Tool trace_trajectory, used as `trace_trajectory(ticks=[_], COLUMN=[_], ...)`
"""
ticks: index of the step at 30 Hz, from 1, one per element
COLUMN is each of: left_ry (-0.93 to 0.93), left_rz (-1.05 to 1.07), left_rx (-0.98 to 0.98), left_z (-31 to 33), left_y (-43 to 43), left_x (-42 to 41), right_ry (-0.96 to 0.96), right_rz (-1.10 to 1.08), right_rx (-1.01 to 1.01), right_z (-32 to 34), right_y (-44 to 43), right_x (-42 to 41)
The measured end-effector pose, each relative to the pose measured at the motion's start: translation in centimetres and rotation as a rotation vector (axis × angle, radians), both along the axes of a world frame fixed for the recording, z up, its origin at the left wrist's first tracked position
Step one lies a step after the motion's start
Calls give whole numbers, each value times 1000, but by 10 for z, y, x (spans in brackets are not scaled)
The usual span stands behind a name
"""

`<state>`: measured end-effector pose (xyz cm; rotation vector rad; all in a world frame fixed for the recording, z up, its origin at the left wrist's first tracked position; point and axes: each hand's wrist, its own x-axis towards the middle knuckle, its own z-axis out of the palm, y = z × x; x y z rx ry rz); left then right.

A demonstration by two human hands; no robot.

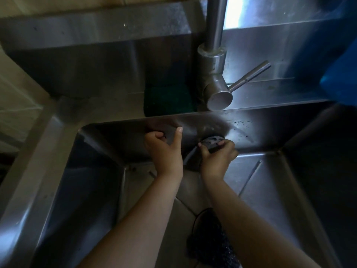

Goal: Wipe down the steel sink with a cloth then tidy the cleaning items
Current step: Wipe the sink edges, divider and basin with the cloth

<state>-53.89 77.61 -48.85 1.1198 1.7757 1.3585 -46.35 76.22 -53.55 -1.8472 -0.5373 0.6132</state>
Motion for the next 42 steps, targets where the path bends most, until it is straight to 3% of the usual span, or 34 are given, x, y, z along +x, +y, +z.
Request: trace_trajectory(ticks=[5, 9, 21, 28, 42], left_ry=[-21, -15, -9, 36, -144], left_rz=[-2, -3, 6, 28, 3], left_rx=[19, 25, -1, 1, 1], left_z=[-5, -7, -3, -12, -11], left_y=[2, 1, 1, 5, 2], left_x=[0, 1, 2, -2, 8], right_ry=[66, 133, -6, 4, -32], right_rz=[-44, -120, -113, -112, -42], right_rx=[-53, 35, 306, 256, -123], right_z=[-2, 9, 85, 59, -20], right_y=[1, 1, -3, 1, -5], right_x=[3, 8, 26, 23, 47])
